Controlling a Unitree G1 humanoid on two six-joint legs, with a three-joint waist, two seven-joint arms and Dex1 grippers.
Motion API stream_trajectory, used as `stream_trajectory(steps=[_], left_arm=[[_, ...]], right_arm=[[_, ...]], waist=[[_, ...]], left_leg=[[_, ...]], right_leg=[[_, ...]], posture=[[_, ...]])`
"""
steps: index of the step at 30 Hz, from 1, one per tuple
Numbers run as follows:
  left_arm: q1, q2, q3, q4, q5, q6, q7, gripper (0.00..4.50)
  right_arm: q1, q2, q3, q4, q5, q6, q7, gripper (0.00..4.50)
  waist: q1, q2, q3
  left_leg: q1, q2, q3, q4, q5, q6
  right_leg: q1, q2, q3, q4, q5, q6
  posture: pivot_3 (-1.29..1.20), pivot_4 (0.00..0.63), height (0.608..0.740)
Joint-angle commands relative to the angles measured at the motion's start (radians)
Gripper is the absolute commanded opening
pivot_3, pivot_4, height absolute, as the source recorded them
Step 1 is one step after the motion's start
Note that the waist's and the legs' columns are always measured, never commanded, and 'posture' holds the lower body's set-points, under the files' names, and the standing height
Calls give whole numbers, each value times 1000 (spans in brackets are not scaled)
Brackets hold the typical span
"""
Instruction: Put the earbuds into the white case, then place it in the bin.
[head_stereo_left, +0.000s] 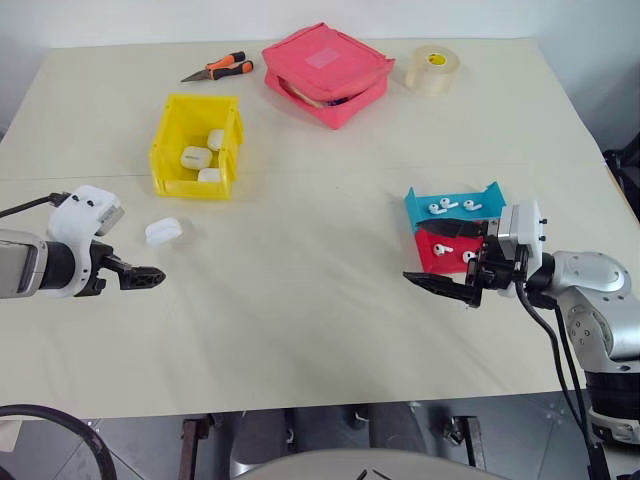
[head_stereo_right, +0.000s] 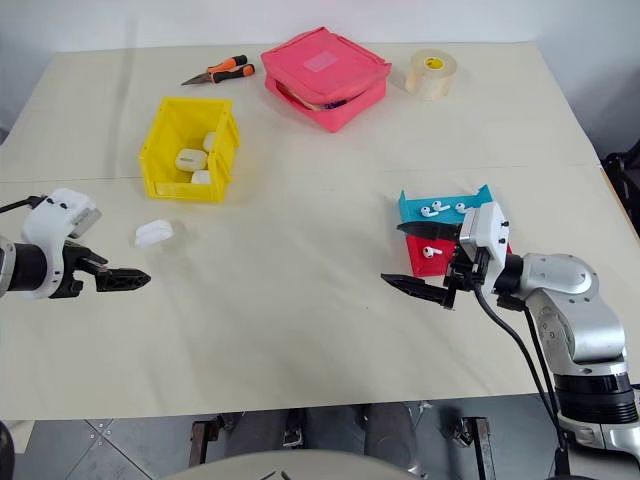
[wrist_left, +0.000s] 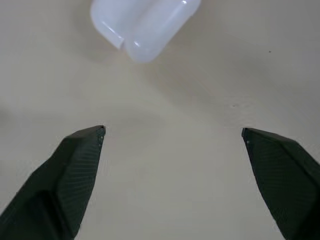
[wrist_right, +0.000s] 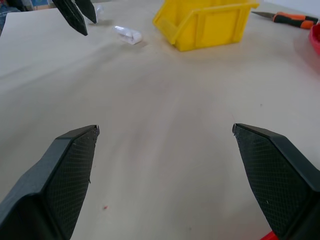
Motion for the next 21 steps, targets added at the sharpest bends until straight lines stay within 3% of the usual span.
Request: stream_trajectory(steps=[1, 10, 21], left_arm=[[20, 55, 59, 20, 50, -3, -27, 4480], [214, 269, 46, 253, 231, -236, -209, 4480], [91, 211, -37, 644, 425, -521, -299, 4480]], right_arm=[[-2, 2, -5, -2, 4, -10, 7, 4500], [3, 2, -5, -5, 2, -15, 9, 4500], [15, -1, -11, -16, 2, -23, 15, 4500]], waist=[[-3, 0, 0], [-10, -1, 1], [-8, -1, 1]], left_leg=[[0, 0, 0, 0, 0, 0], [0, 1, 5, -1, -1, -1], [1, 1, 8, -1, -2, 0]], right_leg=[[-1, 0, 0, 0, 0, 0], [-5, 1, 3, 4, -1, -2], [-5, 2, 4, 4, -1, -3]], posture=[[0, 150, 740], [0, 150, 740], [0, 150, 740]])
